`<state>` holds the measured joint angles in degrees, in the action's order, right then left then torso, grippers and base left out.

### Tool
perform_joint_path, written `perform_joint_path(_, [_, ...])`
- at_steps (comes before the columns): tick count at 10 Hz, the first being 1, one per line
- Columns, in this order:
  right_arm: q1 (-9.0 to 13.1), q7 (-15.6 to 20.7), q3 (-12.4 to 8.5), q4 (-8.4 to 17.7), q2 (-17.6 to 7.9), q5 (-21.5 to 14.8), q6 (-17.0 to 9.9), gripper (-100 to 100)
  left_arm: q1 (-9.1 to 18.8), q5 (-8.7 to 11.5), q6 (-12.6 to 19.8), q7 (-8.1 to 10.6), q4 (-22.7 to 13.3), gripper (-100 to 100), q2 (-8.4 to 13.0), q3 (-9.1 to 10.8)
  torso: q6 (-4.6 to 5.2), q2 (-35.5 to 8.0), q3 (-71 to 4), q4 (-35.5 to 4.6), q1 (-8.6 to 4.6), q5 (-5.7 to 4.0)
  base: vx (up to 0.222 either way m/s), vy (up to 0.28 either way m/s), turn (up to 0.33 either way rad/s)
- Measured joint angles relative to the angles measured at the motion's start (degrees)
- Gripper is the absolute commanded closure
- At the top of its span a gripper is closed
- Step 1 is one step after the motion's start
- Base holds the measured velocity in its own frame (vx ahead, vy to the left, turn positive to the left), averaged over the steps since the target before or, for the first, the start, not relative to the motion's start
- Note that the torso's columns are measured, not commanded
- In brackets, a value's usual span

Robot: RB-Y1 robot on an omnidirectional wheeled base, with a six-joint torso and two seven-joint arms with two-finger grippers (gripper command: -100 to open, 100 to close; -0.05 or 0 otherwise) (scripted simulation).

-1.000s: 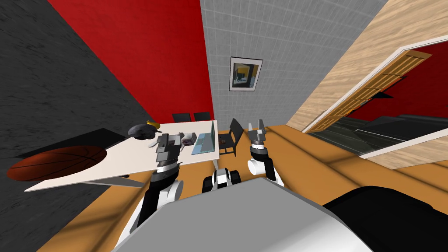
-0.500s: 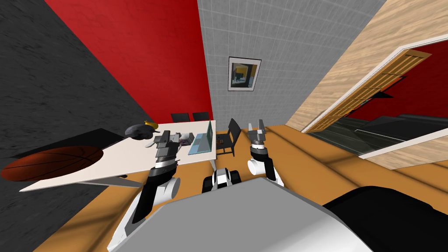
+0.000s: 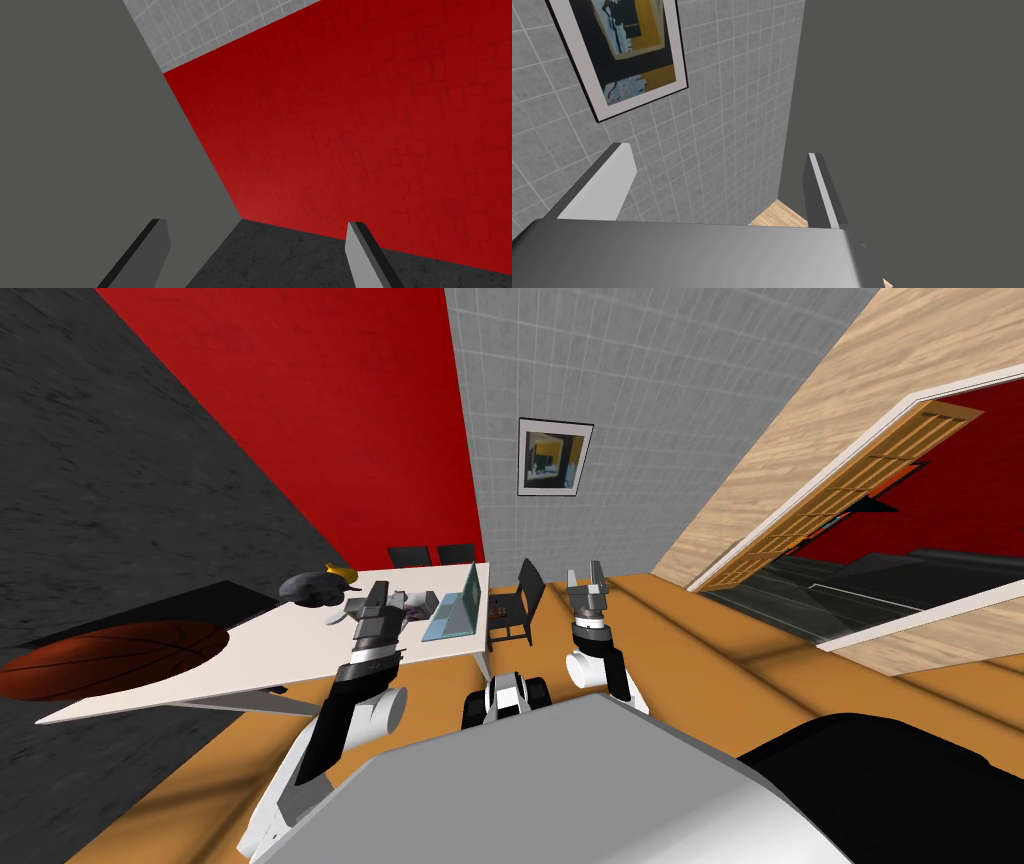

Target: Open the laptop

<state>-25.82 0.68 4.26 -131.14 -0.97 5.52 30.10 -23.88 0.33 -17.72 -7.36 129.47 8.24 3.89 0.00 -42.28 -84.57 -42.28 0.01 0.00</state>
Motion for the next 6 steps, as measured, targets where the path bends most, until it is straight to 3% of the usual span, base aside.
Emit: perform_joint_path(6, [0.0, 0.0, 0.0, 0.0, 0.0, 0.0, 0.0, 0, 1.48, -0.64, 6.57, -2.17, 0.7, -100, -0.77, 2.53, 0.0, -0.02, 0.01, -0.01, -0.03, -0.01, -0.012, -0.07, 0.007])
